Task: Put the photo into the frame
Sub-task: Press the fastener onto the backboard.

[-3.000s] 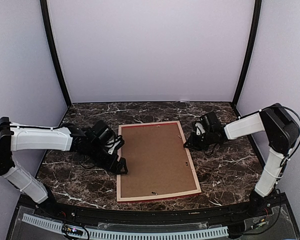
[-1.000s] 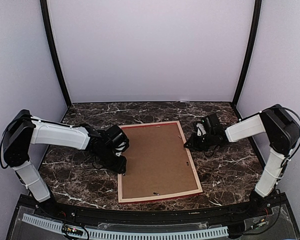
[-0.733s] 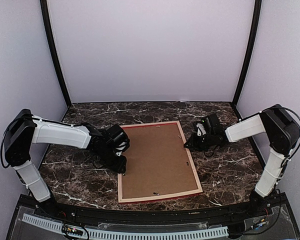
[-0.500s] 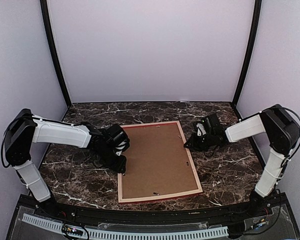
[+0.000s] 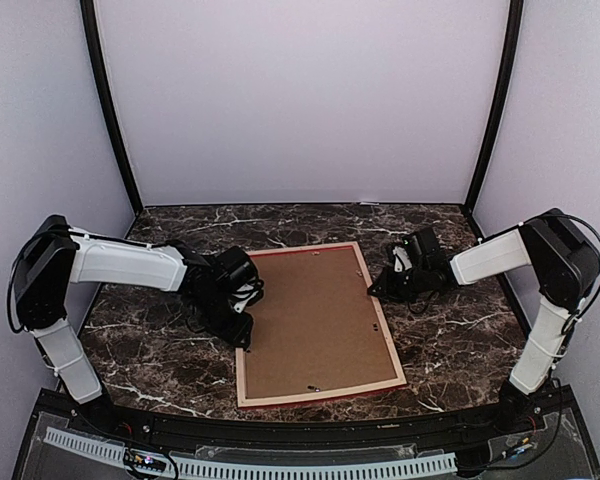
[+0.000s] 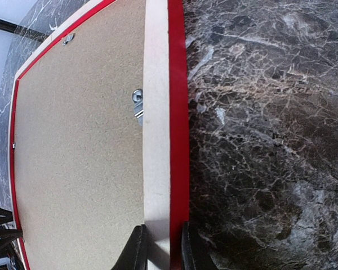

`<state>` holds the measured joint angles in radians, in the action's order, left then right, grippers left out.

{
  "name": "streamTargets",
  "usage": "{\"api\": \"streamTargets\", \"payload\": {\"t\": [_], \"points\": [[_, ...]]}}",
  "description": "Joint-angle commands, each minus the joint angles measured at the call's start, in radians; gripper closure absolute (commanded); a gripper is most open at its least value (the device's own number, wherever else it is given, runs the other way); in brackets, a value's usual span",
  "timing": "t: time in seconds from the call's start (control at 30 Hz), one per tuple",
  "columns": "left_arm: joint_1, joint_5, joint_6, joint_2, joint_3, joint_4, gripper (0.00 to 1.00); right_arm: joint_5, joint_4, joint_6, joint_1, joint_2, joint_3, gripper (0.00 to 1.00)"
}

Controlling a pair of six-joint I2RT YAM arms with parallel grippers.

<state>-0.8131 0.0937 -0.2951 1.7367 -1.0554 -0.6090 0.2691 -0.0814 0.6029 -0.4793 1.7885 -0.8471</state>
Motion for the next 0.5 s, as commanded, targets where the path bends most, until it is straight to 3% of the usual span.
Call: {"api": "streamTargets", "payload": {"t": [0.0, 0.23, 0.47], "points": [[-0.009, 0.083, 0.092, 0.026, 0.017, -0.138, 0.64, -0.024, 0.186, 0.024, -0.012, 0.086, 0.049, 1.00], [0.052, 0.154, 0.108, -0.028, 0.016, -0.087, 0.62, -0.024, 0.192, 0.024, -0.013, 0.087, 0.043, 1.00], [0.122, 0.154, 0.066, -0.087, 0.004, -0.018, 0.37, -0.031, 0.206, 0.022, -0.013, 0.071, 0.038, 1.00]]}}
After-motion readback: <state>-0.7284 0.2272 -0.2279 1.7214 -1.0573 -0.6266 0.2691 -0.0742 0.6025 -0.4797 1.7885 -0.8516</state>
